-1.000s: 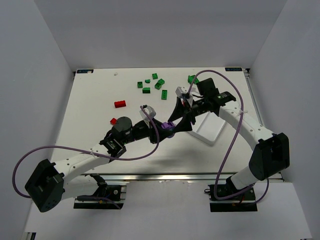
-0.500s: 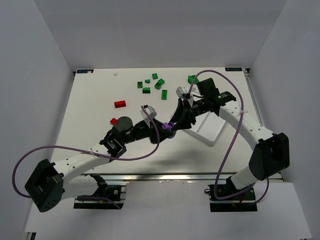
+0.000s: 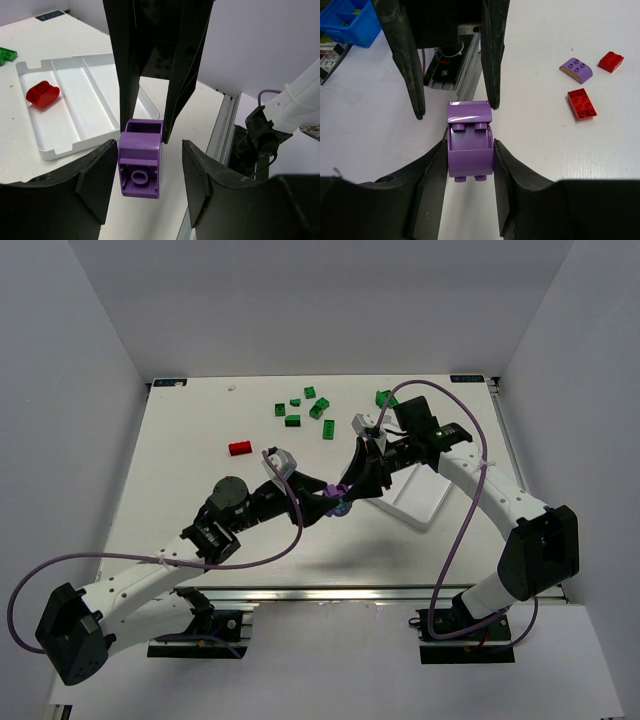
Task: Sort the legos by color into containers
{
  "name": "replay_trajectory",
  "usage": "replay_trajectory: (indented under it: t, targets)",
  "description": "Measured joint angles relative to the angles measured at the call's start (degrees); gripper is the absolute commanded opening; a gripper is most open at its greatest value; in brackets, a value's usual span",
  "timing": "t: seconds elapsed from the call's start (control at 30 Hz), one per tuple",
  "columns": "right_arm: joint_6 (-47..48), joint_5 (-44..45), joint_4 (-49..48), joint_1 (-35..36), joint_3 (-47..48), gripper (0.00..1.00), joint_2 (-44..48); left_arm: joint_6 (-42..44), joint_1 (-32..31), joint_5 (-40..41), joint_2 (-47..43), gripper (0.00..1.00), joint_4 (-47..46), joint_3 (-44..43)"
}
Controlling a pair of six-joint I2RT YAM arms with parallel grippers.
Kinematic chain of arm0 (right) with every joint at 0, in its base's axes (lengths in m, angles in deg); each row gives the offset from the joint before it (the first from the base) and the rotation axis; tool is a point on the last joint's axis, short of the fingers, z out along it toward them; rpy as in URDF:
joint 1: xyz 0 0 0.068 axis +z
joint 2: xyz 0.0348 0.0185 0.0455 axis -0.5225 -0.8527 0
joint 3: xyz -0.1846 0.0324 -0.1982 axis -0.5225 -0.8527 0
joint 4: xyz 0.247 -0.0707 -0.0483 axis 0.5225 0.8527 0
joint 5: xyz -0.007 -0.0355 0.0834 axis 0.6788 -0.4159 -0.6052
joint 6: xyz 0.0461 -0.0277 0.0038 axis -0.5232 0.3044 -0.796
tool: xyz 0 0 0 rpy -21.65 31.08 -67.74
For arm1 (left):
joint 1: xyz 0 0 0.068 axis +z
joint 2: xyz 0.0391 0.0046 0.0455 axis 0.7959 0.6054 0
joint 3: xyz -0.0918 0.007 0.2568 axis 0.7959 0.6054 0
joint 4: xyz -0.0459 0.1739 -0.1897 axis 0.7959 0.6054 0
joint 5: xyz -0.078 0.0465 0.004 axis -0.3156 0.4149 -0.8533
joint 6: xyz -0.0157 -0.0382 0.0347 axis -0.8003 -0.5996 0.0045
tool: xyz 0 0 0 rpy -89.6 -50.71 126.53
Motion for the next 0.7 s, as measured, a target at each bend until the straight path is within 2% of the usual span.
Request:
replay_trajectory:
  t: [0.33, 0.4, 0.43, 0.47, 0.6, 0.7]
  targets:
    - [-0.37, -0.39, -0.02, -0.26, 0.00, 0.00, 0.00, -0.46, 0.00, 0.04, -1.60, 0.64, 0.55, 1.27]
    - [-0.57, -0.46, -0.04, -0.26, 0.00, 0.00, 0.00, -0.63, 0.00, -0.37, -0.46, 0.62, 0.50, 1.33]
    - [-0.70, -0.59, -0.07, -0.26, 0.00, 0.00, 0.00, -0.66, 0.00, -0.59, 0.50, 0.54, 0.42, 1.33]
    - [-0.92, -0.68, -0.09, -0.26, 0.00, 0.00, 0.00, -0.70, 0.00, -0.76, 1.14, 0.40, 0.39, 1.33]
    - [-1.38, -1.18, -0.20, -0.26, 0.00, 0.00, 0.00, -1.16, 0.07, -1.64, 2.05, 0.00, -0.39, 1.33]
    - [-1.40, -1.22, -0.22, -0.28, 0.00, 0.00, 0.00, -1.14, 0.09, -1.62, 2.01, 0.00, -0.35, 1.33]
